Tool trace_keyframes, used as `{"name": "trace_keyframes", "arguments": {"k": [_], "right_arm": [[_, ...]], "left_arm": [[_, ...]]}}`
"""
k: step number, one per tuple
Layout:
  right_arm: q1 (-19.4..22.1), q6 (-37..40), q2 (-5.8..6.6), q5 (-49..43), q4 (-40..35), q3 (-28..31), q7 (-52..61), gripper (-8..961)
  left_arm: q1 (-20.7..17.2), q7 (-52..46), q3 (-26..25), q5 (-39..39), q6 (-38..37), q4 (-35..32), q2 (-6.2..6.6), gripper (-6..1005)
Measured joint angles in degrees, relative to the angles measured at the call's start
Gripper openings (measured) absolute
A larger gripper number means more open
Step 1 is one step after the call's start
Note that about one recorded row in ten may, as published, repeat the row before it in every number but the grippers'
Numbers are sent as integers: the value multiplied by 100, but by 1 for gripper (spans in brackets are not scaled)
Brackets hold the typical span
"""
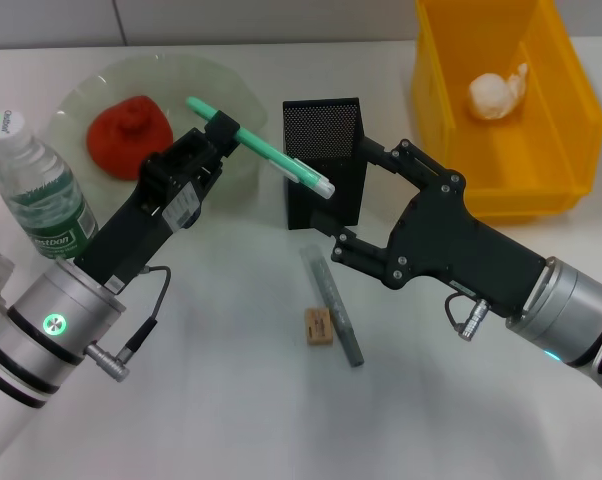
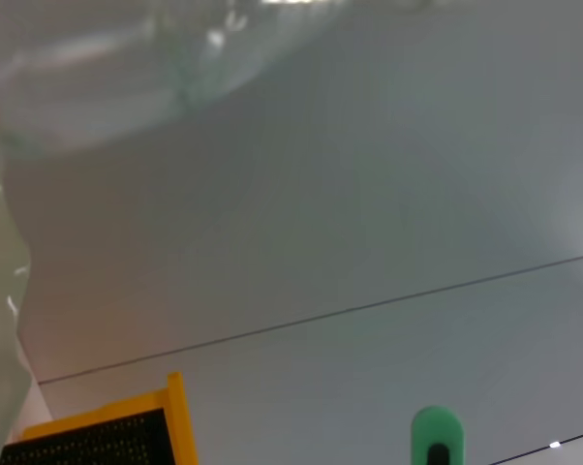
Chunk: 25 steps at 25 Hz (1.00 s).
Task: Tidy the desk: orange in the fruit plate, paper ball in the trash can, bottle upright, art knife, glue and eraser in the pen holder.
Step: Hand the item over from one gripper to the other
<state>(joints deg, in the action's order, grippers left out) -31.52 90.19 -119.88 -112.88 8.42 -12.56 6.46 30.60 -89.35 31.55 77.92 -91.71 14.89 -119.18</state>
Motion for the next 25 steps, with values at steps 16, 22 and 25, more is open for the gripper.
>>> {"name": "trace_keyframes", "arguments": {"k": [16, 22, 25], "right_arm": [[-9, -207, 0, -84, 86, -3, -5, 721], [-26, -310, 0, -86, 156, 21, -5, 715], [-41, -310, 0, -86, 164, 30, -5, 712]], "left_arm": [[-113, 120, -273, 216, 78, 134, -9, 189], [-109, 136, -289, 220, 108, 138, -9, 189], [-104, 137, -290, 223, 136, 138, -8, 189]]}}
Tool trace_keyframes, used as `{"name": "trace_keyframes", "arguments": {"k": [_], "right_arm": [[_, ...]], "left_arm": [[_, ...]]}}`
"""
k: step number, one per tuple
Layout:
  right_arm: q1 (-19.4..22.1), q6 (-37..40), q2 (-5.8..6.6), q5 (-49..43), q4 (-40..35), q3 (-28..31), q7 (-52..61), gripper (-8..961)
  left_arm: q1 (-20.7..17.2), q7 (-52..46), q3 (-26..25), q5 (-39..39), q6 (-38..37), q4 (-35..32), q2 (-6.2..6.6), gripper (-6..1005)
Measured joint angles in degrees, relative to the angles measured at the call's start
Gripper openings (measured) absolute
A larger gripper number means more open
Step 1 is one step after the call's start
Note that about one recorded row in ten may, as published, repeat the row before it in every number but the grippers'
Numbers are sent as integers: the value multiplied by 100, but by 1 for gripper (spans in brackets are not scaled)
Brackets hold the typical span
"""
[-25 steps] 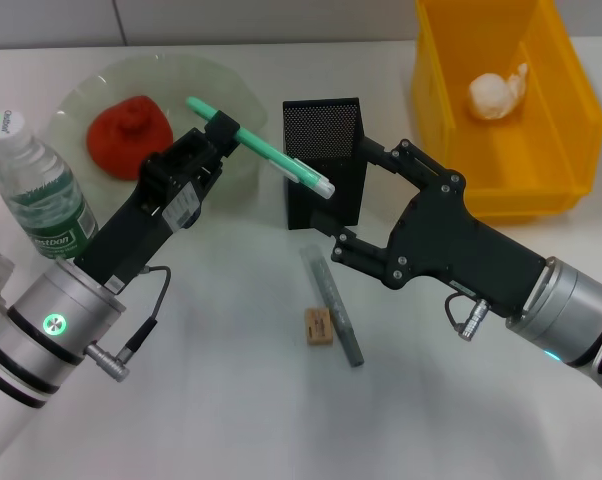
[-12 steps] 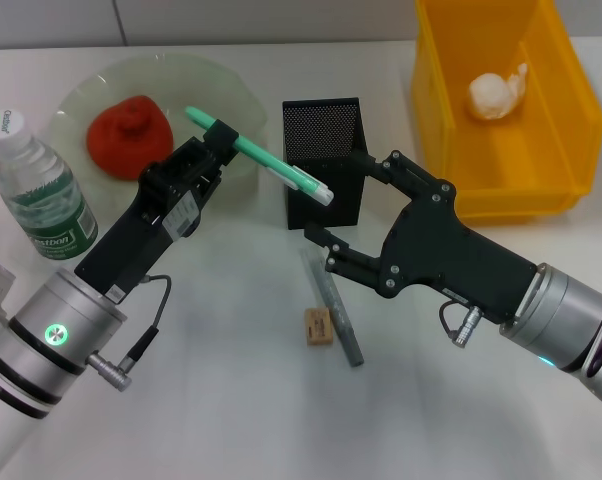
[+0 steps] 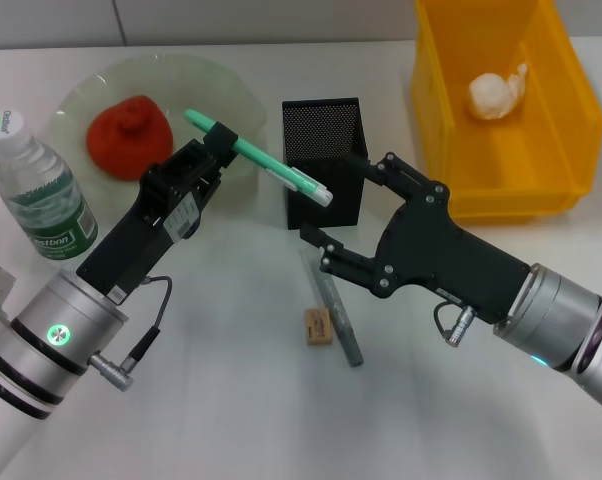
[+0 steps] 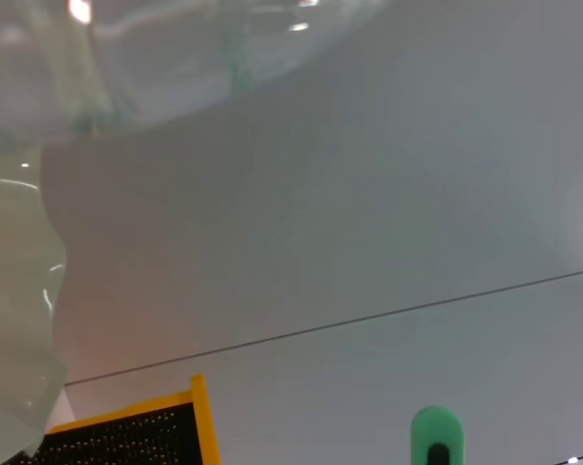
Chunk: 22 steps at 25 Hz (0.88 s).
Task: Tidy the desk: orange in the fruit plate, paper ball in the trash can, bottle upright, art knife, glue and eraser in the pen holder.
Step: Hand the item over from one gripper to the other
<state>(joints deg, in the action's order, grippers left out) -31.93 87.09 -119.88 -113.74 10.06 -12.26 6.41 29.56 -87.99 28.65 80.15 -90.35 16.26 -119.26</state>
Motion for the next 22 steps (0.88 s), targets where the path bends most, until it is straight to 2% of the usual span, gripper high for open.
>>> {"name": "trace_keyframes", "arguments": {"k": [15, 21, 22], "right_arm": [[-129, -90, 0, 0, 60, -5, -35, 698], [-156, -124, 0, 15, 115, 18, -57, 556], [-164, -154, 0, 17, 120, 18, -58, 556]], "left_arm": [[-12, 25, 27, 12, -9, -6, 0, 189], [-22, 34, 23, 9, -26, -1, 0, 189], [-18, 48, 25, 9, -30, 4, 0, 189]]}}
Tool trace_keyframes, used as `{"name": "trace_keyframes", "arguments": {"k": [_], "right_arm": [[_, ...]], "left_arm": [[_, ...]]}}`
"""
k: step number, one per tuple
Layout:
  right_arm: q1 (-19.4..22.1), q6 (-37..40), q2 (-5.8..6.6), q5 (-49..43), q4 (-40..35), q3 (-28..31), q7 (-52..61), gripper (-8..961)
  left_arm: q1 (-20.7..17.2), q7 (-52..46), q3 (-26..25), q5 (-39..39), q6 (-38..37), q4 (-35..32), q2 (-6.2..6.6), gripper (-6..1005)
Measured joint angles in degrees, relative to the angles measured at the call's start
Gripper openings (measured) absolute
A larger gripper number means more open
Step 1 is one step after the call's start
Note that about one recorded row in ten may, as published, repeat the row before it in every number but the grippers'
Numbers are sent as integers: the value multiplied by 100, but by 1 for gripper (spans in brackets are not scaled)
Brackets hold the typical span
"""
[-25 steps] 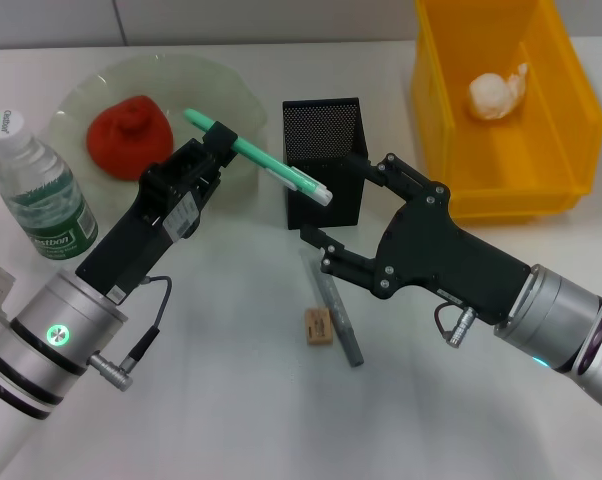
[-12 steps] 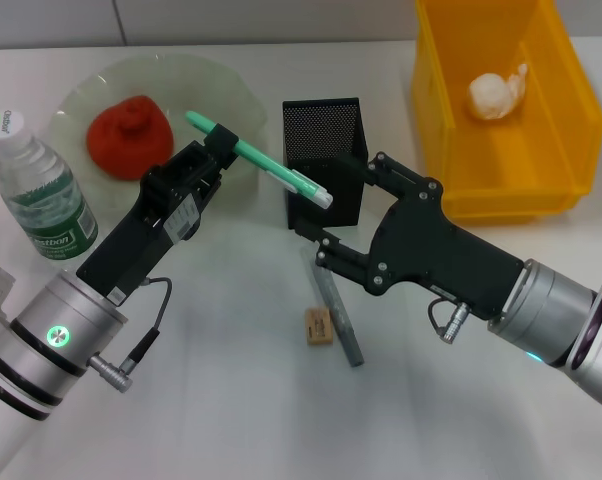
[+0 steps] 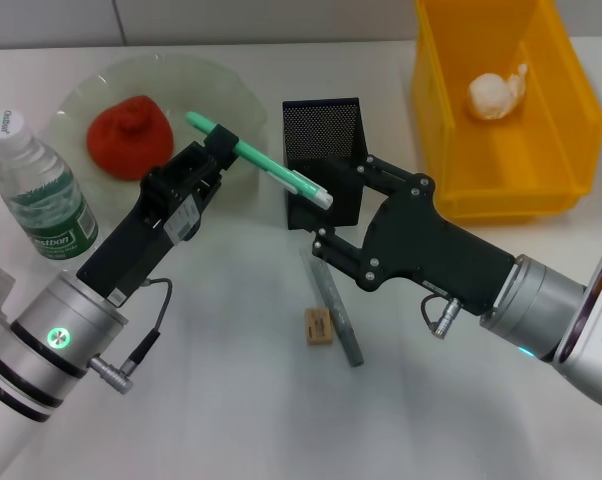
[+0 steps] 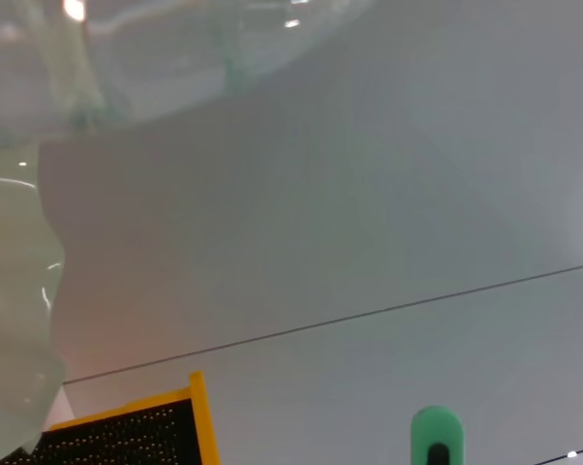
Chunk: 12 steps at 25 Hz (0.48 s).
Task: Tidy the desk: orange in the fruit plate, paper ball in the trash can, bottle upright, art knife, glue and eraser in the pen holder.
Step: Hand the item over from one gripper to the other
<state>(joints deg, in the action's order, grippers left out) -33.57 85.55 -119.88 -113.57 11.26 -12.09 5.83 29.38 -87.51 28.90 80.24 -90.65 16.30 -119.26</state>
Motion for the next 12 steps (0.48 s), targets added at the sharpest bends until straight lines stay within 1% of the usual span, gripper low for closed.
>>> {"name": "trace_keyframes", "arguments": {"k": [4, 12], "right_arm": [[-18, -46, 0, 9, 12, 3, -10, 555], [-16, -74, 0, 28, 144, 20, -316, 464]], "left_arm": [[8, 56, -6, 0, -8, 29, 0, 189], [39, 119, -17, 0, 21, 74, 0, 188]]}}
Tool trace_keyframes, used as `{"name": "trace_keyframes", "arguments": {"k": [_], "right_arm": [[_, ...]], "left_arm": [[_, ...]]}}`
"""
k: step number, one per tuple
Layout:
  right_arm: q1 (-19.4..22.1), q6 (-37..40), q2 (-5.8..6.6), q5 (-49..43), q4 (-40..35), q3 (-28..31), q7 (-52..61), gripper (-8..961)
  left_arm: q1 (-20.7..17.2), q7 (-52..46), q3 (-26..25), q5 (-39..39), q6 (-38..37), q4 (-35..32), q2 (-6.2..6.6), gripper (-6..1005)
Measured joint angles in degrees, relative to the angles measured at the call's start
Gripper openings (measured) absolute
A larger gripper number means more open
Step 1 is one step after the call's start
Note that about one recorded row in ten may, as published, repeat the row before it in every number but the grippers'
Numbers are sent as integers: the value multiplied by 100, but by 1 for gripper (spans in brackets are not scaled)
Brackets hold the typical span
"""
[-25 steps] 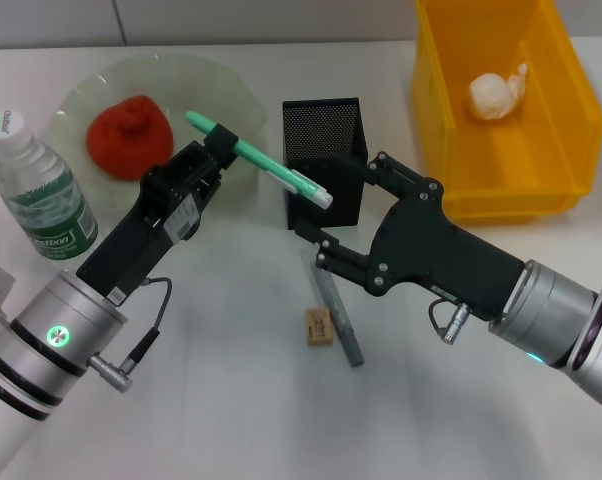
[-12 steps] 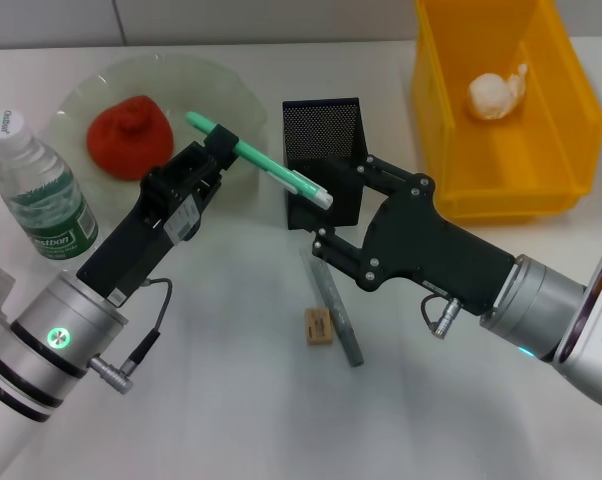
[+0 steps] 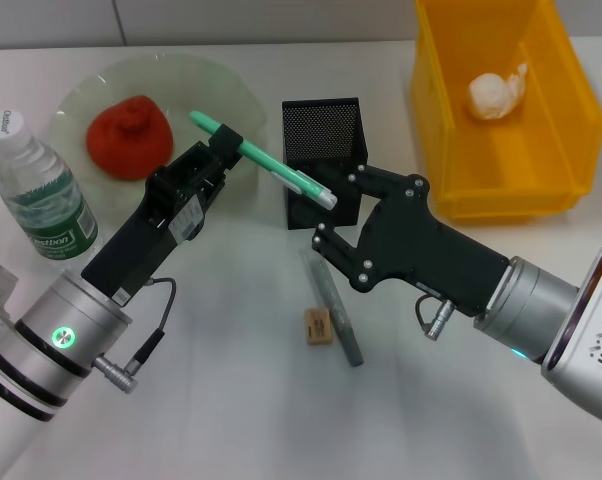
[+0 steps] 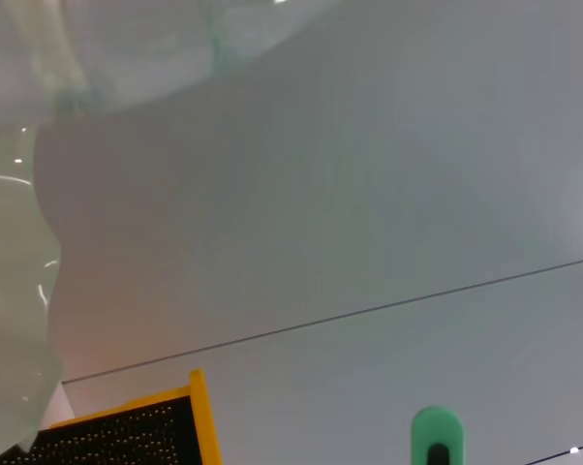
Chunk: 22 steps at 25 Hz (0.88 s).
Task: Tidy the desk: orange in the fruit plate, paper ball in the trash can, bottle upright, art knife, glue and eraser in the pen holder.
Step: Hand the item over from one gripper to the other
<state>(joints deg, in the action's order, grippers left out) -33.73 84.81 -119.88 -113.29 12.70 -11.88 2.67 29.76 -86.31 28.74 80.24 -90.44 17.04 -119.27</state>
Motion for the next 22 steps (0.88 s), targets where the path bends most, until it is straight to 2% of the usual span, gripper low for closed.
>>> {"name": "trace_keyframes", "arguments": {"k": [6, 16, 22], "right_arm": [[-9, 0, 0, 0, 4, 61, -3, 381], [-38, -66, 0, 1, 4, 64, -4, 387], [-41, -80, 0, -5, 5, 64, -4, 267]], "left_arm": [[-5, 1, 0, 0, 1, 1, 0, 188], [-2, 84, 1, 0, 5, 78, 0, 188], [1, 90, 0, 0, 8, 81, 0, 188]]}}
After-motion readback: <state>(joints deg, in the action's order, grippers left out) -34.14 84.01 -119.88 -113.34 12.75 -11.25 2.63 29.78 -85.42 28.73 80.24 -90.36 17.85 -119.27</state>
